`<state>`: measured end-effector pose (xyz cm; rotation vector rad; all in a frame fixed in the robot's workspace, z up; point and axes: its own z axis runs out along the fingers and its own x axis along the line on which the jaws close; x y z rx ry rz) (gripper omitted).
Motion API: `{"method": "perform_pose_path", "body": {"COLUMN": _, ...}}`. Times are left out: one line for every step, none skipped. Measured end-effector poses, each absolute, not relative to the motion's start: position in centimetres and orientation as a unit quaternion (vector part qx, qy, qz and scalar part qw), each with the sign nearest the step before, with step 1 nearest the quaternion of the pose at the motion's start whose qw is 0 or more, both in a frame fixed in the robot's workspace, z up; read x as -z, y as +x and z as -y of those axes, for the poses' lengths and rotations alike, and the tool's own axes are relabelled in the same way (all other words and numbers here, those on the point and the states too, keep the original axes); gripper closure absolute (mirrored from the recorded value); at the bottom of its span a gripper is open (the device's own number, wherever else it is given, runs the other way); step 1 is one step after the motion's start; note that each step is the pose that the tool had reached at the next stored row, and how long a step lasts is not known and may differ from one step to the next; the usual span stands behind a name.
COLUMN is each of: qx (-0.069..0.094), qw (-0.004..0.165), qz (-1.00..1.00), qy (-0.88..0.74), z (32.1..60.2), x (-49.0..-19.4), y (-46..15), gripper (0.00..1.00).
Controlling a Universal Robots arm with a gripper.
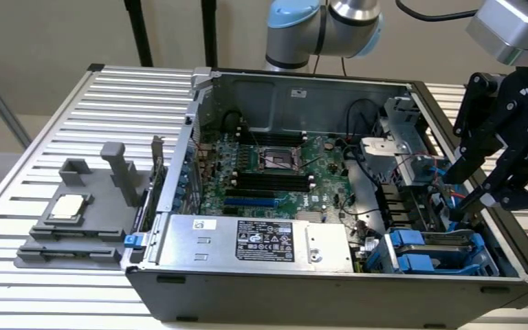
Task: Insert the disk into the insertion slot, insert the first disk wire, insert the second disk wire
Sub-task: 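Insert the disk into the insertion slot, then insert the first disk wire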
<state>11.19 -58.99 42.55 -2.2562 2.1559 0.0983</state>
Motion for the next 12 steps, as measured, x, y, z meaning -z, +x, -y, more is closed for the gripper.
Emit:
{"method": "perform_pose_path", "body": {"qx": -0.031, "qw": 0.010, "qz": -0.691, "qy": -0.722, "z": 58.99, "x": -42.55, "y": 11.19, "gripper": 0.60}}
{"method": "perform_pose_path", "body": {"qx": -0.031, "qw": 0.010, "qz": -0.691, "qy": -0.722, "z": 58.99, "x": -42.55, "y": 11.20, "gripper": 0.60}}
{"method": "perform_pose_path", "body": {"qx": -0.031, "qw": 0.010, "qz": -0.691, "qy": -0.722, "z": 58.99, "x": -42.55, "y": 11.19, "gripper": 0.60}}
{"method": "perform_pose_path", "body": {"qx": -0.031, "qw": 0.010, "qz": -0.692, "qy": -0.722, "z": 58.99, "x": -42.55, "y": 11.19, "gripper": 0.60}}
{"method": "perform_pose_path", "body": {"qx": -0.031, "qw": 0.010, "qz": -0.692, "qy": -0.721, "z": 58.99, "x": -42.55, "y": 11.19, "gripper": 0.60}}
{"method": "perform_pose_path", "body": {"qx": -0.031, "qw": 0.010, "qz": -0.692, "qy": -0.721, "z": 58.99, "x": -42.55, "y": 11.20, "gripper": 0.60}}
{"method": "perform_pose_path", "body": {"qx": -0.031, "qw": 0.010, "qz": -0.692, "qy": -0.721, "z": 58.99, "x": -42.55, "y": 11.19, "gripper": 0.60}}
{"method": "perform_pose_path", "body": {"qx": -0.031, "qw": 0.010, "qz": -0.693, "qy": -0.721, "z": 58.99, "x": -42.55, "y": 11.19, "gripper": 0.60}}
{"method": "perform_pose_path", "body": {"qx": -0.031, "qw": 0.010, "qz": -0.693, "qy": -0.720, "z": 58.99, "x": -42.55, "y": 11.20, "gripper": 0.60}}
{"method": "perform_pose_path", "body": {"qx": -0.031, "qw": 0.010, "qz": -0.693, "qy": -0.720, "z": 58.99, "x": -42.55, "y": 11.19, "gripper": 0.60}}
{"method": "perform_pose_path", "body": {"qx": -0.031, "qw": 0.010, "qz": -0.693, "qy": -0.720, "z": 58.99, "x": -42.55, "y": 11.19, "gripper": 0.60}}
{"method": "perform_pose_path", "body": {"qx": -0.031, "qw": 0.010, "qz": -0.694, "qy": -0.720, "z": 58.99, "x": -42.55, "y": 11.19, "gripper": 0.60}}
